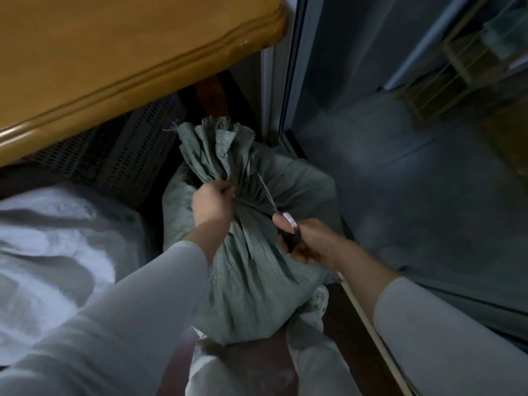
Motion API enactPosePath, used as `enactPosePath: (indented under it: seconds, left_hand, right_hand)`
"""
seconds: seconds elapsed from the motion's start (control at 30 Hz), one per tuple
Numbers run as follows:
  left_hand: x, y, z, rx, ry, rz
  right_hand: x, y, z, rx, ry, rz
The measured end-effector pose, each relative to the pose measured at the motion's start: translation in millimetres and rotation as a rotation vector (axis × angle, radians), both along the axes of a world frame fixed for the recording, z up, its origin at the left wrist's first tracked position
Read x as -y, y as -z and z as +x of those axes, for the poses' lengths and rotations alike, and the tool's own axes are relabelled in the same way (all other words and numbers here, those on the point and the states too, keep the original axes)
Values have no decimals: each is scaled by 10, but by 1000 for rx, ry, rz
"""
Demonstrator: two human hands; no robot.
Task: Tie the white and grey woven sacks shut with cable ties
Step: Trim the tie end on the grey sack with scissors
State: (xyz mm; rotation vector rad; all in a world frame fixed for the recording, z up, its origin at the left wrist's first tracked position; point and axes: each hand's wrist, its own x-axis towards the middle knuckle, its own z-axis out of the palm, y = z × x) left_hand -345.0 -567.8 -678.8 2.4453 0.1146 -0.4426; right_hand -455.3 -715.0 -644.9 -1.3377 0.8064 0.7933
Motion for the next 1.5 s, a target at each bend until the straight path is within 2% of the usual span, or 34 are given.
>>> enactPosePath:
  seconds: [0.1,0.2,0.27,0.37,0.63,0.77,1.13,1.4,1.5]
  left_hand:
    - [-174,25,-53,-175,-389,-201]
    - [-274,43,-97,-243,-548,-270]
    - [-271,13,-115,-282,-601,-387]
    - [-240,-30,-115,-324,-634,-555]
    - [-271,-10,-147,-329,-688,-648]
    - [-244,-11,-165,-364,-685,-711]
    - [-205,-53,-197,-384,-742,-750]
    - [-191,-115,-152,-480,-846,-817]
    - [-173,-121,-150,-493,-852,-824]
  right_hand:
    - [-69,-10,2,-66,-105,24]
    - [-144,-1,16,-106,-191,32]
    - [-187,1,29,-110,-235,53]
    - [-247,7,59,-83,-256,47]
    - [-348,61,128,-12,-185,-7]
    - [-411,76,172,32,-216,-49]
    - [-488,122,261,53,-139,-60]
    - [-551,143,247,73,-134,-182]
    - [-553,124,243,87,-102,-161]
